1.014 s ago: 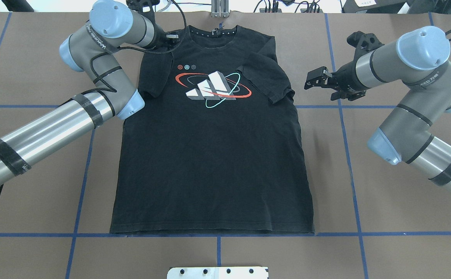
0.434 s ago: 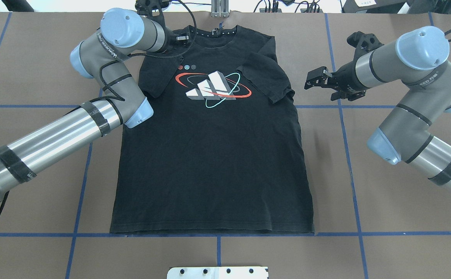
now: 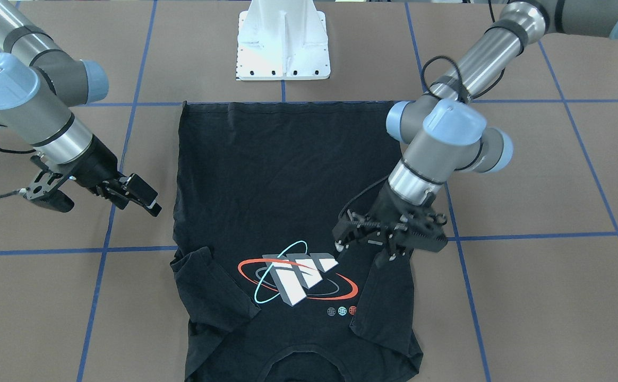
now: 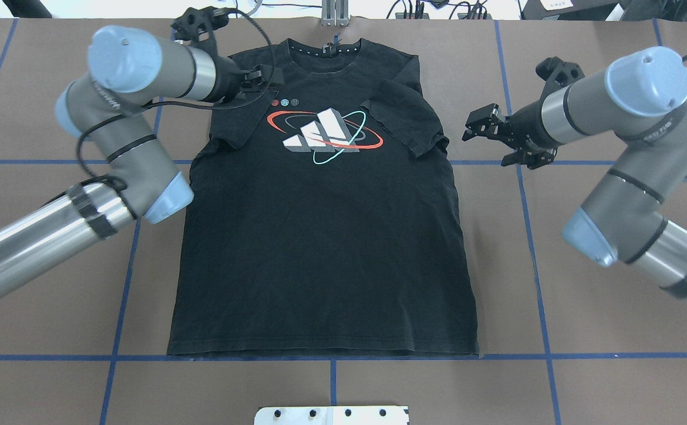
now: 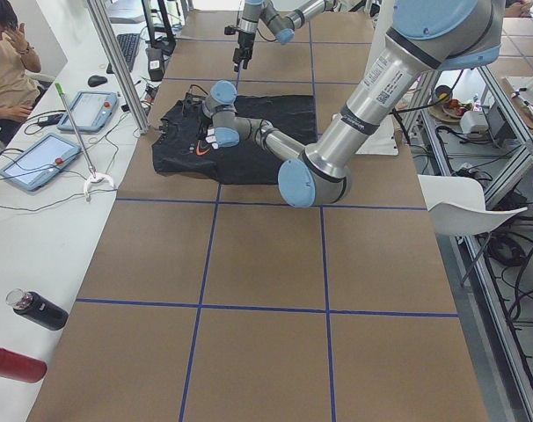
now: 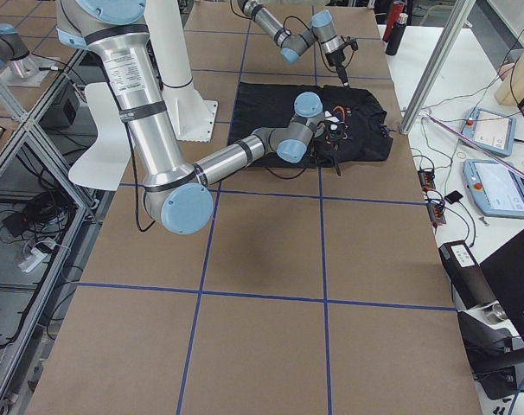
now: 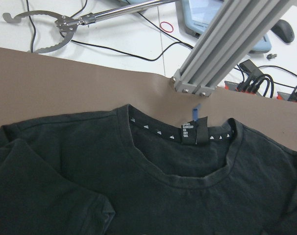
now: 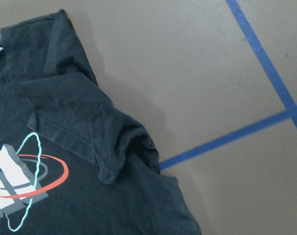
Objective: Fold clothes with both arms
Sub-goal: 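Move both grippers down to the shirt hem nearest the robot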
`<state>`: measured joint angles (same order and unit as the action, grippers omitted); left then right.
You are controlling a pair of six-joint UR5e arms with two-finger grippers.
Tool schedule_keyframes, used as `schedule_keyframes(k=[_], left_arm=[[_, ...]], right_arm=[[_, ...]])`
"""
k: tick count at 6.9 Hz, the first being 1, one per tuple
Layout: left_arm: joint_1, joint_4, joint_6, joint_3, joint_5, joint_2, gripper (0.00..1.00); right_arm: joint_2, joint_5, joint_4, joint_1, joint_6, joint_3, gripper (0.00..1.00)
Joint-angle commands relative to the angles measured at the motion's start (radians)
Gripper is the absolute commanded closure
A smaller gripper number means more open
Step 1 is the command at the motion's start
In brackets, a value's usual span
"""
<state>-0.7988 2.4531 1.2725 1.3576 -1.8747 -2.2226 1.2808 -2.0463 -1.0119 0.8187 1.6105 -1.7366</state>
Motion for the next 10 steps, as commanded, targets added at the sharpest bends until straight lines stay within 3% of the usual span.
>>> schedule_keyframes(k=[1, 2, 3, 4, 5, 6, 7, 8, 9, 10], left_arm=[[0.001, -0.003, 0.083, 0.174, -0.091, 0.142, 0.01], [0.001, -0.002, 0.109, 0.229, -0.09, 0.194, 0.01], [0.0, -0.002, 0.116, 0.265, -0.081, 0.227, 0.01], [0.007, 0.0, 0.117, 0.314, -0.008, 0.265, 0.01], [0.009, 0.0, 0.12, 0.324, 0.008, 0.265, 0.01], [0.032, 0.0, 0.128, 0.327, 0.052, 0.267, 0.01], [0.064, -0.002, 0.128, 0.325, 0.11, 0.268, 0.01], [0.079, -0.002, 0.13, 0.325, 0.123, 0.268, 0.01], [0.084, -0.002, 0.13, 0.325, 0.141, 0.268, 0.01], [0.084, -0.002, 0.13, 0.325, 0.141, 0.27, 0.01]], right_arm=[[0.265, 0.296, -0.062, -0.242, 0.225, -0.278, 0.02], [0.347, 0.44, -0.063, -0.391, 0.315, -0.341, 0.02], [0.407, 0.528, -0.063, -0.527, 0.366, -0.36, 0.02], [0.466, 0.642, -0.08, -0.667, 0.377, -0.377, 0.06], [0.463, 0.69, -0.085, -0.738, 0.453, -0.388, 0.12], [0.457, 0.797, -0.094, -0.822, 0.495, -0.389, 0.17], [0.401, 0.814, -0.173, -0.832, 0.496, -0.397, 0.19], [0.274, 0.815, -0.397, -0.845, 0.496, -0.399, 0.22], [0.17, 0.813, -0.541, -0.846, 0.497, -0.397, 0.34], [0.169, 0.813, -0.542, -0.848, 0.497, -0.397, 0.36]])
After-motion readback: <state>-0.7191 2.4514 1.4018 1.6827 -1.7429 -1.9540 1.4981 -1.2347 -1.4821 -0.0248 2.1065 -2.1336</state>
